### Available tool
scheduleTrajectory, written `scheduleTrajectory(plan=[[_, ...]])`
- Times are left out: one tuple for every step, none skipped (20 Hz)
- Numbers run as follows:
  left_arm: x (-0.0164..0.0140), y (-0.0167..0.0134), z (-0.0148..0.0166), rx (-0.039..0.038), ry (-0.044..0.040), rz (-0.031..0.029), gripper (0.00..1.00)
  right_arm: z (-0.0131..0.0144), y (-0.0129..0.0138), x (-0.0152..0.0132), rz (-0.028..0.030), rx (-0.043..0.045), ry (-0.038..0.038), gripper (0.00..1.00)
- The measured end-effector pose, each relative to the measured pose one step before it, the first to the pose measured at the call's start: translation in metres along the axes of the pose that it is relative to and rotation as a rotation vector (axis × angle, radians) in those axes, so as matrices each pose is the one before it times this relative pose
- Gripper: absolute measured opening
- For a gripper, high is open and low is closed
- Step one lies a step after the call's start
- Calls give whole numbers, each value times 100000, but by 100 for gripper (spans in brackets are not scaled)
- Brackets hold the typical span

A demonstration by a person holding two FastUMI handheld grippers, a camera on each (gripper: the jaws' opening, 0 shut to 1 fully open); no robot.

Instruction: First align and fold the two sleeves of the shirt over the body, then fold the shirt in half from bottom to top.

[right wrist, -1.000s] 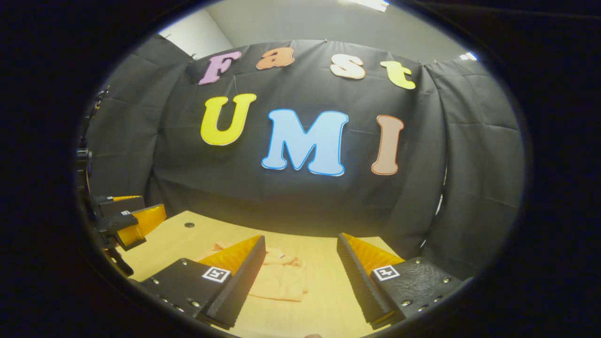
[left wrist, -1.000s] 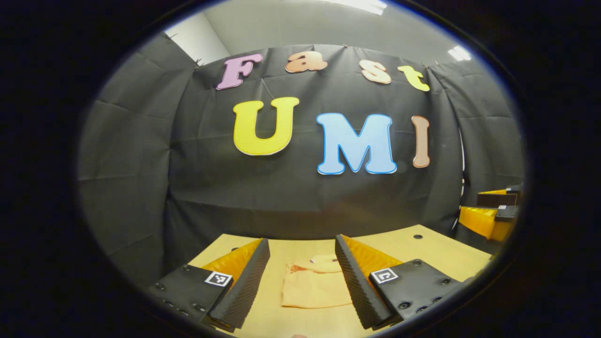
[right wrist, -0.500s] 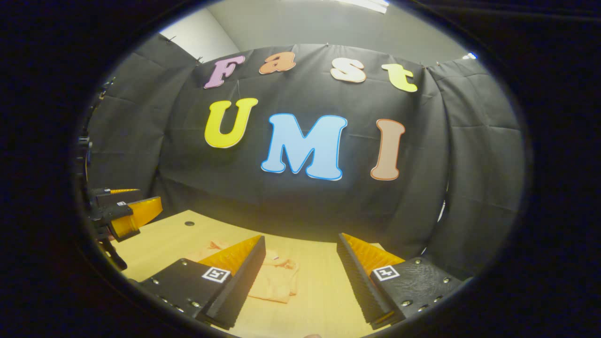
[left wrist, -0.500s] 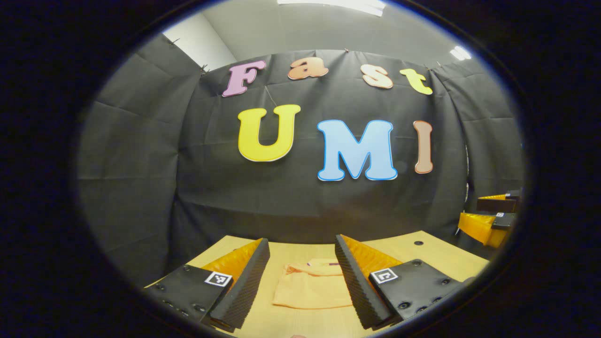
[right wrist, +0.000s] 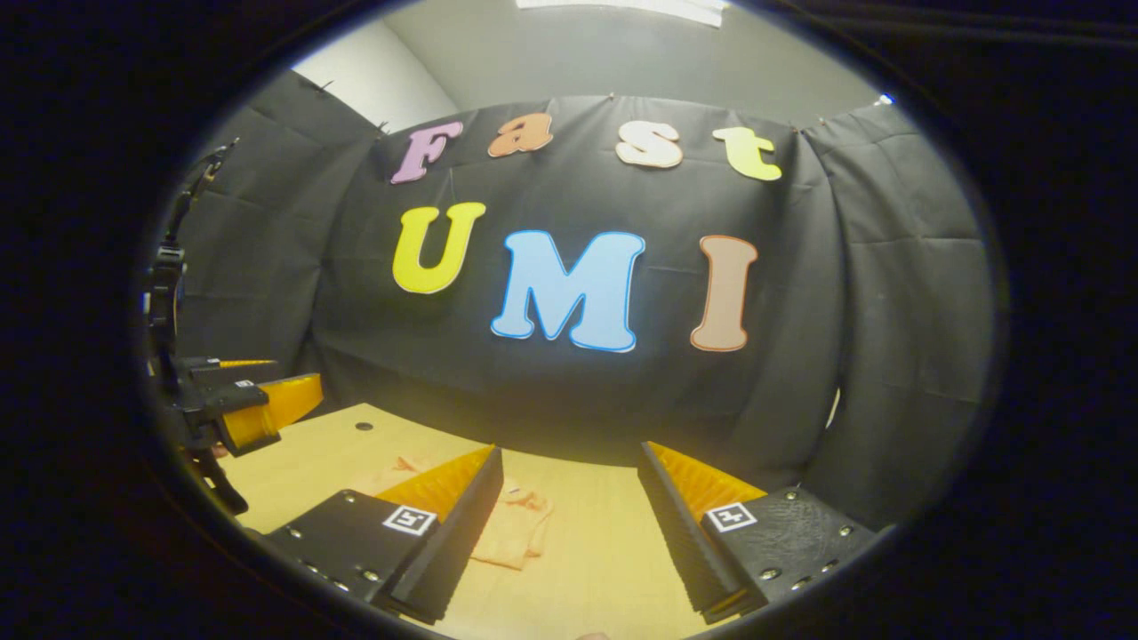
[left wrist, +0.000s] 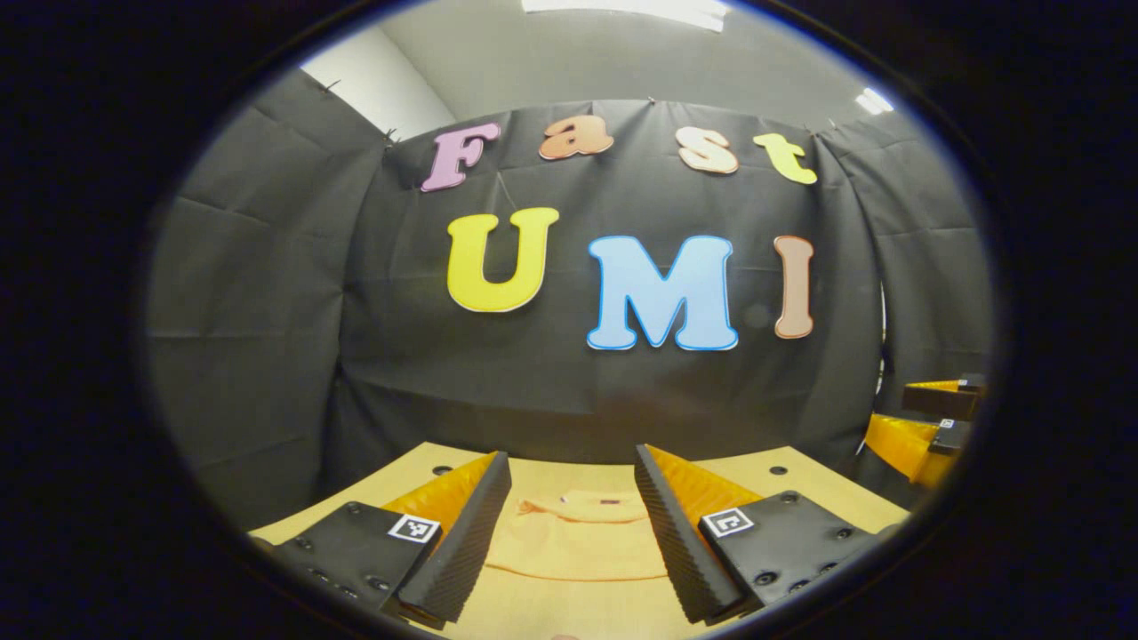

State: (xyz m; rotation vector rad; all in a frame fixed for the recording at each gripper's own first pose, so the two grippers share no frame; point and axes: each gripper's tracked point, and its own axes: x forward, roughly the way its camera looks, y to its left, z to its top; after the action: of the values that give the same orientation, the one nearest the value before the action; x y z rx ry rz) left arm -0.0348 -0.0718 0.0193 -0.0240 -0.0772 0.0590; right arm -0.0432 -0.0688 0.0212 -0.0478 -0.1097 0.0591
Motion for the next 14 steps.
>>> scheduleTrajectory(plan=[[-186,-505,181,414,-122,-197,93,127,-243,-280,299,1024,-128,95],[-175,-474,185,336,-245,-294,93,-180,-200,-56,216,821,142,94],[-17,-584,125,380,-69,-311,93,50,-401,-187,-121,569,-84,94],[-41,-478,123,655,-126,-128,93,52,-485,-111,-312,469,-163,94],[-109,-371,53,584,-208,-135,93,155,-341,-275,-172,320,-268,94],[-236,-435,18,406,67,-349,93,-30,-309,-197,-31,243,-272,95],[-119,-315,-34,280,-66,40,93,7,-355,-231,43,177,-86,95],[-134,-475,-50,187,-2,5,93,6,-373,-214,52,281,-163,95],[-233,-504,-39,81,-25,79,93,-52,-350,-172,124,350,77,95],[-232,-459,-46,72,-91,203,93,-159,-323,-9,261,293,-140,95],[-213,-445,-67,19,-20,187,93,48,-368,-248,186,-6,91,94],[-73,-526,-135,-32,66,-1,93,-132,-547,-175,32,-195,42,94],[-269,-394,-100,-37,120,373,93,-29,-400,-184,69,-179,-159,95],[-206,-428,-102,-246,-115,357,93,-108,-390,-81,14,-125,162,95]])
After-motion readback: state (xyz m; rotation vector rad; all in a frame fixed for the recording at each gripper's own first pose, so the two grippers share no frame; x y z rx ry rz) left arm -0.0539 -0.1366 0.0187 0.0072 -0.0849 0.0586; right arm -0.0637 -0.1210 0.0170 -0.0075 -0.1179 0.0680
